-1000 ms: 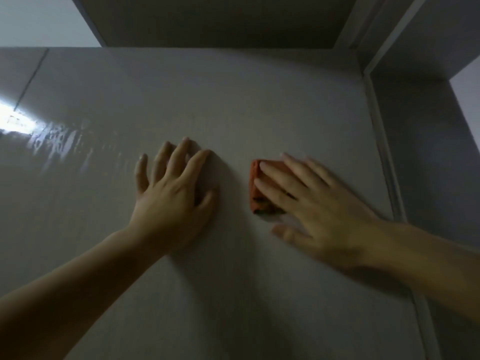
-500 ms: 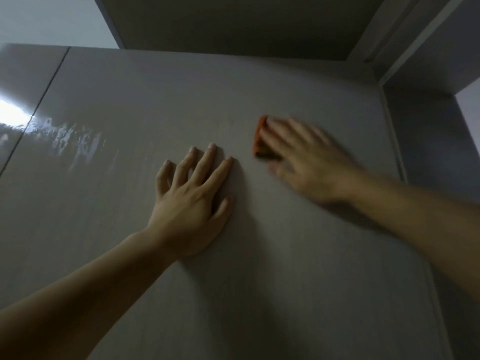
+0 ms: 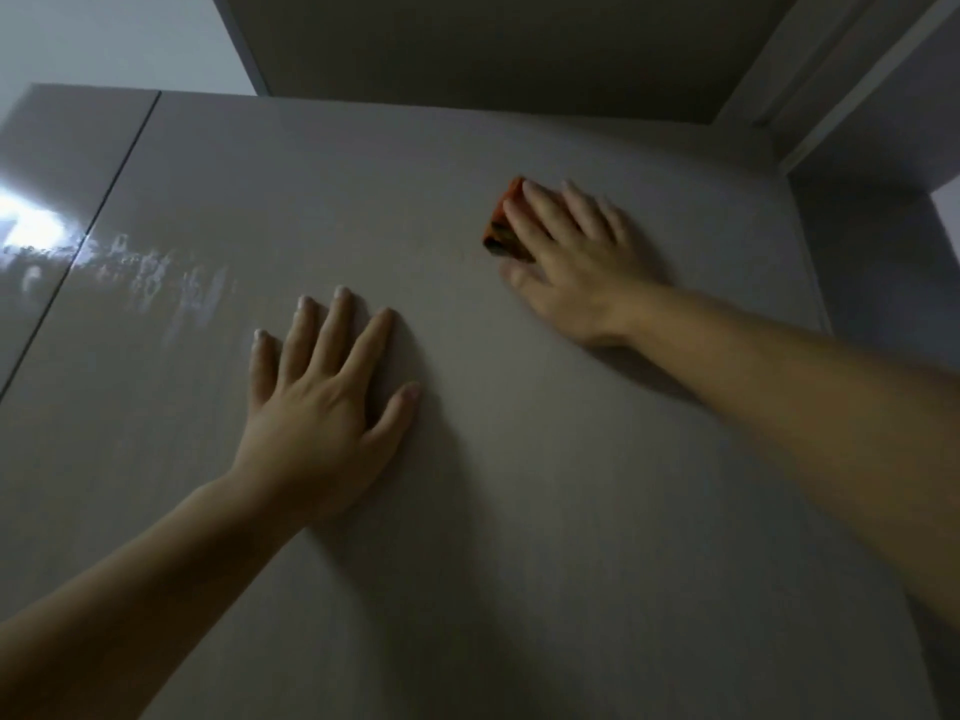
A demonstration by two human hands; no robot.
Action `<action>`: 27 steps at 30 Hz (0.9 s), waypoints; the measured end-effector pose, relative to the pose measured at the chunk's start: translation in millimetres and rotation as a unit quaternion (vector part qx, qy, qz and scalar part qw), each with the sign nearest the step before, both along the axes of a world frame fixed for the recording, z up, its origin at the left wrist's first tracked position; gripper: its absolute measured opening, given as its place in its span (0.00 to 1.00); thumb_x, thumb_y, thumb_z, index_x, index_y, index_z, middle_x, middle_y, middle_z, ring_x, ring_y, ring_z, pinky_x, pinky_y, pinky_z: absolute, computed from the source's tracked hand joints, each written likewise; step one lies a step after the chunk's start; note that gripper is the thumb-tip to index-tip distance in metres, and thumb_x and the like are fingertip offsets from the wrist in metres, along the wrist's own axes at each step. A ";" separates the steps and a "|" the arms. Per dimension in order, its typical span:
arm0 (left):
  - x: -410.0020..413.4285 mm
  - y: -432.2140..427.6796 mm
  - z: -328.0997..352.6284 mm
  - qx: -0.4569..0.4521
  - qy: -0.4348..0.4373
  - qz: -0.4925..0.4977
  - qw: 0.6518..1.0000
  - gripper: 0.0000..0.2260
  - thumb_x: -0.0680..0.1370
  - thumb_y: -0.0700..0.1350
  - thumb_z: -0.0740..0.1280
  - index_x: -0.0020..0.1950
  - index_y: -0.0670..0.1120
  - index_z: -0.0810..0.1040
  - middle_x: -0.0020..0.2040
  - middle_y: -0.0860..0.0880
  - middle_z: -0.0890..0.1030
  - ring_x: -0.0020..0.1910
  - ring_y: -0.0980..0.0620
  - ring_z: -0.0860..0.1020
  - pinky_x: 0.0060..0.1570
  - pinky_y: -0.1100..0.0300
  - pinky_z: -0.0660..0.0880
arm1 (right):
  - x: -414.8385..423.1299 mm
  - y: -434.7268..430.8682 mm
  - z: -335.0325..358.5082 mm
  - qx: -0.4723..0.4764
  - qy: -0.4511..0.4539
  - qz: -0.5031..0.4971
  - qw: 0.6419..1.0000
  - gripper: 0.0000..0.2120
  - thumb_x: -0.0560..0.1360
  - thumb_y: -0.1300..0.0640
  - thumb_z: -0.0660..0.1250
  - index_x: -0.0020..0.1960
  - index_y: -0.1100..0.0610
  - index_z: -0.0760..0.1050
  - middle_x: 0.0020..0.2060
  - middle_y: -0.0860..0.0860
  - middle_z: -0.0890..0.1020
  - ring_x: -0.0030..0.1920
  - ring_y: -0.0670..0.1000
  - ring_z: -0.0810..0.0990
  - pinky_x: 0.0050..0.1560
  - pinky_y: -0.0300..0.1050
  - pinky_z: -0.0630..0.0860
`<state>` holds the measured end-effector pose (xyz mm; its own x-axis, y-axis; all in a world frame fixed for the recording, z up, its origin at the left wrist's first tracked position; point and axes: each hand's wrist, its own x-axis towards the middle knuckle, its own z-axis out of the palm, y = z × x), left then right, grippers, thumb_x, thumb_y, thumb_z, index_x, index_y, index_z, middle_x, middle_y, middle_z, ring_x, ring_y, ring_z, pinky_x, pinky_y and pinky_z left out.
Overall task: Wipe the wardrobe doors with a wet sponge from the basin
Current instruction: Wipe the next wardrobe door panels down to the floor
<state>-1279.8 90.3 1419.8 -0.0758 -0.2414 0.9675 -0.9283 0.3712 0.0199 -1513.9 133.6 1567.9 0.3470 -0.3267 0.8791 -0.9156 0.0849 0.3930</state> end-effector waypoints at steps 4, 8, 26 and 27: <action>6.6 -2.3 -0.9 -0.005 -0.010 0.001 1.000 0.36 0.74 0.73 0.35 0.81 0.64 0.39 0.83 0.54 0.36 0.81 0.50 0.32 0.79 0.44 0.34 | 28.5 -6.1 -52.2 0.014 0.135 0.031 0.990 0.38 0.77 0.32 0.37 0.83 0.46 0.39 0.83 0.47 0.40 0.82 0.56 0.37 0.80 0.59 0.37; 12.3 -3.2 -1.0 0.010 -0.027 0.014 0.999 0.33 0.74 0.73 0.34 0.79 0.67 0.34 0.81 0.56 0.32 0.80 0.52 0.29 0.79 0.46 0.33 | 22.1 -6.1 -41.3 0.011 0.183 0.028 0.983 0.35 0.79 0.33 0.36 0.83 0.44 0.38 0.83 0.45 0.40 0.82 0.53 0.38 0.80 0.54 0.37; 90.7 -11.1 -12.1 0.022 -0.040 0.010 0.999 0.41 0.73 0.72 0.38 0.82 0.56 0.37 0.82 0.51 0.33 0.79 0.49 0.27 0.77 0.41 0.30 | 81.0 -18.5 -43.5 -0.018 0.008 0.013 1.000 0.38 0.77 0.32 0.38 0.83 0.48 0.42 0.83 0.48 0.41 0.82 0.57 0.39 0.80 0.60 0.37; 102.8 -13.5 -14.4 0.023 -0.036 0.013 0.999 0.41 0.73 0.72 0.37 0.82 0.56 0.37 0.82 0.52 0.33 0.79 0.48 0.27 0.76 0.40 0.28 | 90.9 -21.8 -64.3 -0.016 0.047 0.022 0.999 0.39 0.77 0.32 0.38 0.84 0.49 0.43 0.83 0.49 0.44 0.82 0.58 0.41 0.80 0.60 0.39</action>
<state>-1177.0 76.8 1405.4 -0.1374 -0.2887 0.9475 -0.9373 0.3471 -0.0302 -1423.0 111.8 1503.6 0.4418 -0.2808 0.8520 -0.8780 0.0597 0.4749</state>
